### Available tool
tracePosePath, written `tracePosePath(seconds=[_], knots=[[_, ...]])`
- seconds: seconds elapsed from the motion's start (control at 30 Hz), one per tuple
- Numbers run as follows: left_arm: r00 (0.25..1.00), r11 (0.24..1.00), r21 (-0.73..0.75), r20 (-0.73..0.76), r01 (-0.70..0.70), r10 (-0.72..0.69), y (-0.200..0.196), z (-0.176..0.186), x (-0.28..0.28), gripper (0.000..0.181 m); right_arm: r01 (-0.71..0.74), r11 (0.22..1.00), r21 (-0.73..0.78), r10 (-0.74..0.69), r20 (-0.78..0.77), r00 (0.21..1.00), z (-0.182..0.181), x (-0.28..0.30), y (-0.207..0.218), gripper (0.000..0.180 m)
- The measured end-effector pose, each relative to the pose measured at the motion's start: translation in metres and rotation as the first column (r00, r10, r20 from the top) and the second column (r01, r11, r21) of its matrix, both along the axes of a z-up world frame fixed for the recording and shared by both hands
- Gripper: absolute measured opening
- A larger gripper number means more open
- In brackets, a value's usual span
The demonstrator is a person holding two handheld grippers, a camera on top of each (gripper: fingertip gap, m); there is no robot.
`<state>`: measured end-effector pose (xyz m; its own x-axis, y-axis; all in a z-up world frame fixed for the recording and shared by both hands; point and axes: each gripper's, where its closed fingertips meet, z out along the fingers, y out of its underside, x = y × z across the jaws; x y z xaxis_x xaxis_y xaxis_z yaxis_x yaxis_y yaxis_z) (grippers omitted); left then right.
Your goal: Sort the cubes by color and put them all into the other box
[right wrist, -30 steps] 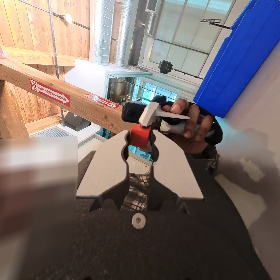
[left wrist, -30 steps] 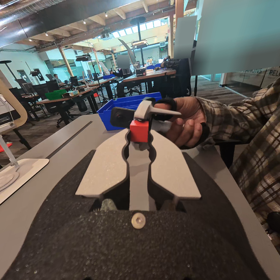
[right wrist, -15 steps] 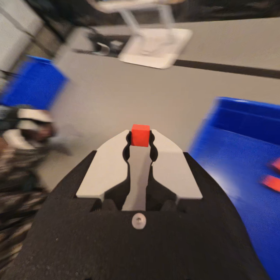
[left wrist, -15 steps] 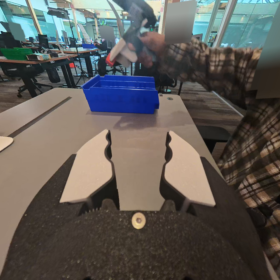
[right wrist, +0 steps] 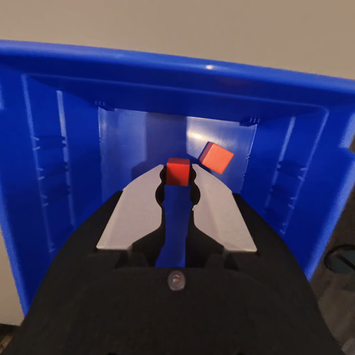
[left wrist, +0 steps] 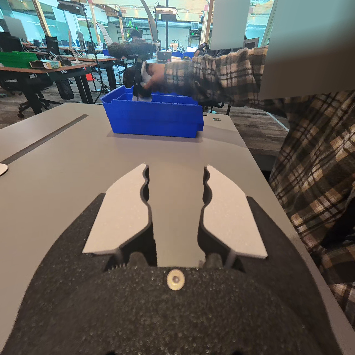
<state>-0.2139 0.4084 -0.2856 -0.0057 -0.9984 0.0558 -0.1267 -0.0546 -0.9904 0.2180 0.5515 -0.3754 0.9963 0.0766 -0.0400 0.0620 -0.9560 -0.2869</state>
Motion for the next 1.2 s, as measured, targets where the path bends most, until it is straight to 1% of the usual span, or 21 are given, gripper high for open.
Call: tracePosePath(seconds=[0.17,0.37,0.4,0.43,0.47,0.53,0.6,0.7,0.8,0.87,0.93,1.0,1.07,1.13,1.2], knots=[[1.000,1.000,-0.010,-0.008,0.007,-0.007,-0.001,-0.003,0.001,0.053,0.020,0.999,-0.046,-0.020,-0.003,1.000,-0.024,0.004,-0.002,0.022],[1.000,1.000,-0.020,-0.019,0.023,-0.023,-0.004,-0.006,0.002,0.052,0.053,0.996,-0.078,-0.050,0.041,0.998,-0.038,0.017,-0.006,0.022],[0.999,1.000,-0.020,-0.022,0.023,-0.024,-0.004,-0.007,0.002,0.052,0.055,0.996,-0.073,-0.052,0.045,0.998,-0.038,0.019,-0.006,0.026],[0.999,1.000,-0.017,-0.025,0.020,-0.021,-0.004,-0.007,0.002,0.052,0.060,0.996,-0.065,-0.057,0.049,0.997,-0.036,0.020,-0.005,0.035],[0.999,1.000,-0.015,-0.026,0.018,-0.018,-0.003,-0.007,0.002,0.052,0.059,0.996,-0.061,-0.057,0.040,0.998,-0.033,0.020,-0.005,0.039],[1.000,1.000,-0.019,-0.024,0.011,-0.011,-0.002,-0.007,0.001,0.053,0.054,0.997,-0.046,-0.054,0.014,0.998,-0.019,0.016,-0.006,0.048],[1.000,1.000,-0.023,-0.019,0.003,-0.003,0.000,-0.006,0.000,0.053,0.044,0.999,0.001,-0.044,-0.015,0.999,0.010,0.010,-0.004,0.050],[1.000,1.000,-0.028,-0.021,-0.012,0.012,0.003,-0.005,-0.001,0.054,0.032,0.990,0.135,-0.026,-0.048,0.998,0.082,0.001,-0.001,0.050],[0.999,0.999,-0.031,-0.038,-0.030,0.028,0.006,-0.007,-0.001,0.054,-0.005,0.962,0.273,0.023,-0.063,0.998,0.159,-0.014,-0.010,0.047],[0.998,0.998,-0.031,-0.049,-0.047,0.045,0.008,-0.007,-0.001,0.054,-0.043,0.940,0.337,0.069,-0.068,0.995,0.198,-0.032,-0.024,0.047],[0.996,0.997,-0.028,-0.057,-0.068,0.066,0.010,-0.006,-0.003,0.054,-0.088,0.914,0.395,0.127,-0.075,0.989,0.223,-0.055,-0.040,0.048],[0.994,0.995,-0.021,-0.063,-0.094,0.093,0.013,-0.003,-0.006,0.054,-0.138,0.881,0.452,0.200,-0.093,0.975,0.232,-0.085,-0.057,0.048],[0.988,0.991,-0.003,-0.073,-0.133,0.132,0.018,0.003,-0.013,0.053,-0.194,0.839,0.509,0.290,-0.117,0.950,0.226,-0.122,-0.072,0.048],[0.979,0.983,0.020,-0.087,-0.184,0.185,0.025,0.014,-0.025,0.053,-0.245,0.783,0.572,0.393,-0.148,0.908,0.210,-0.165,-0.085,0.048],[0.954,0.962,0.073,-0.131,-0.262,0.270,0.034,0.028,-0.050,0.053,-0.303,0.706,0.641,0.507,-0.158,0.847,0.187,-0.210,-0.095,0.049]])
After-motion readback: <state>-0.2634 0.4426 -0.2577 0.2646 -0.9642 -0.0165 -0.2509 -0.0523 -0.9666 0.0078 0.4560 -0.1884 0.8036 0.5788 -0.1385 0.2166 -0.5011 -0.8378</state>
